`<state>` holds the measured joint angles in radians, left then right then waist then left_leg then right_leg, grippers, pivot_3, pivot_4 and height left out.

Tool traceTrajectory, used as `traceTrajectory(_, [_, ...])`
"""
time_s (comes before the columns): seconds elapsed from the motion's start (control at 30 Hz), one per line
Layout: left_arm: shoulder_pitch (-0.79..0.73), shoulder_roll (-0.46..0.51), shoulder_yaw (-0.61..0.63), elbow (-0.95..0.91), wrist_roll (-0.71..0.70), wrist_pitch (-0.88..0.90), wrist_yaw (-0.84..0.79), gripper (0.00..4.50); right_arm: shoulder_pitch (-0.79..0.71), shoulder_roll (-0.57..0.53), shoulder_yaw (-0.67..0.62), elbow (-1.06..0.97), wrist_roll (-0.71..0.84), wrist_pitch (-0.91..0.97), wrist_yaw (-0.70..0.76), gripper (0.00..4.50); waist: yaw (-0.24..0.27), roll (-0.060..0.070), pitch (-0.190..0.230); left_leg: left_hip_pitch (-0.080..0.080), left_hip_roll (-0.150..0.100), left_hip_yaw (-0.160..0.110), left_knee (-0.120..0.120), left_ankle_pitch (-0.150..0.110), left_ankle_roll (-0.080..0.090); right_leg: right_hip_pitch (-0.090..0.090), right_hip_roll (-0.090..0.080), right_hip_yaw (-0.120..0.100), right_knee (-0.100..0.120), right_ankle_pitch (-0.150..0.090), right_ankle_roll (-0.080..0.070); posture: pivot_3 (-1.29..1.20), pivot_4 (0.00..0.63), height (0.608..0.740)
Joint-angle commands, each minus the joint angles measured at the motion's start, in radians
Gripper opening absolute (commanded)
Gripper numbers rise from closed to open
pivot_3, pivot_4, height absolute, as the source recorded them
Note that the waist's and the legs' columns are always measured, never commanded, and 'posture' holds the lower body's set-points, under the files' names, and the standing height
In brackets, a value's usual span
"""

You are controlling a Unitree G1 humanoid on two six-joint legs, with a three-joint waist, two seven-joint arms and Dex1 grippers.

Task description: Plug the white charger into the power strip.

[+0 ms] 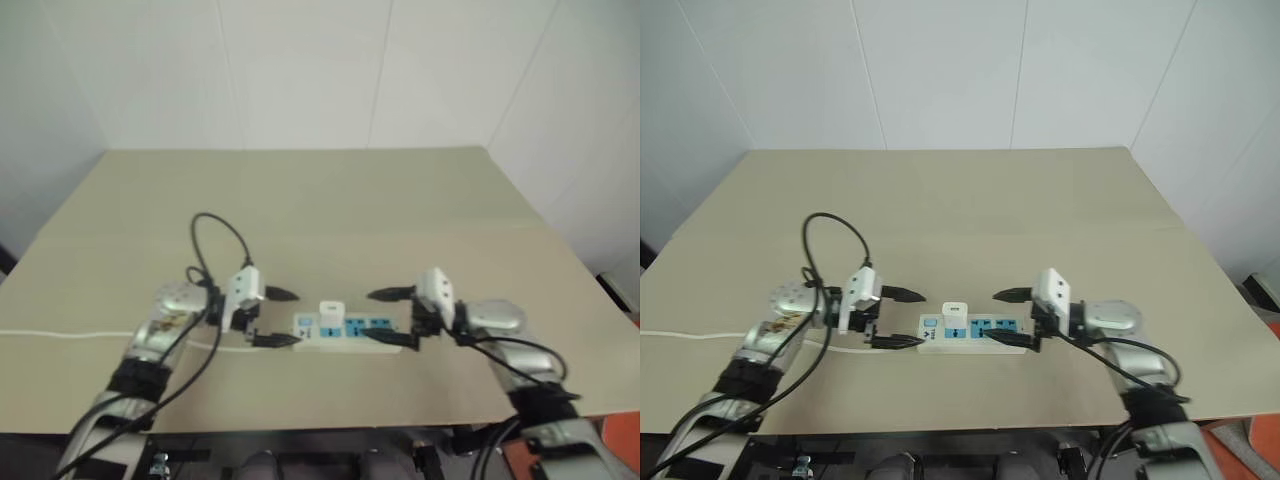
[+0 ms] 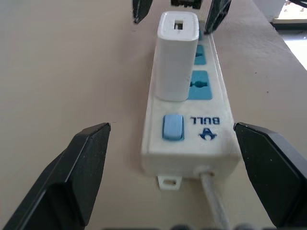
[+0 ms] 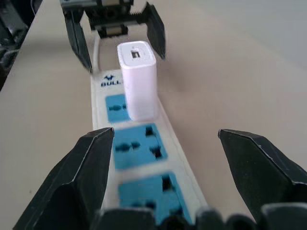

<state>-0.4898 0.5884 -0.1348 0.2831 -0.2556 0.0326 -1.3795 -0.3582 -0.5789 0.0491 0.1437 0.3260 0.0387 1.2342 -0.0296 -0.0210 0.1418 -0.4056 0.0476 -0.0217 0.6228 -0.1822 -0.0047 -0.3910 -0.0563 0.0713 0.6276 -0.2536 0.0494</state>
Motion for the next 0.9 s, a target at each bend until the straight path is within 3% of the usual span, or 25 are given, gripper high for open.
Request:
traceTrajectory(0.03, [0.033, 0.049, 0.047, -0.088, -0.055, 0.029, -0.022, 4.49, 0.062, -0.072, -0.094, -0.138, 0.065, 0.04, -0.009, 4.2, 0.003, 0.0, 0.0, 0.0, 0.0, 0.0, 0.0, 0.0, 0.0, 0.0, 0.0, 0.0, 0.0, 0.0, 0.0, 0.0, 0.15, 0.74])
traceTrajectory(0.4, [0.141, 0.119, 0.146, -0.184, -0.094, 0.076, 0.066, 4.49, 0.329, -0.19, -0.288, -0.332, 0.062, 0.117, -0.178, 4.2, 0.015, -0.001, 0.001, 0.0, 0.0, 0.001, 0.0, 0.0, 0.0, 0.0, -0.001, 0.0, -0.001, -0.003, 0.003, 0.0, 0.15, 0.74])
traceTrajectory(0.9, [0.223, 0.177, 0.193, -0.281, -0.126, 0.122, 0.115, 4.49, 0.36, -0.298, -0.365, -0.304, 0.077, 0.108, -0.15, 4.2, 0.016, -0.001, 0.002, 0.0, 0.0, 0.002, 0.0, 0.0, 0.0, 0.0, -0.002, 0.0, -0.002, -0.004, 0.001, 0.0, 0.15, 0.74])
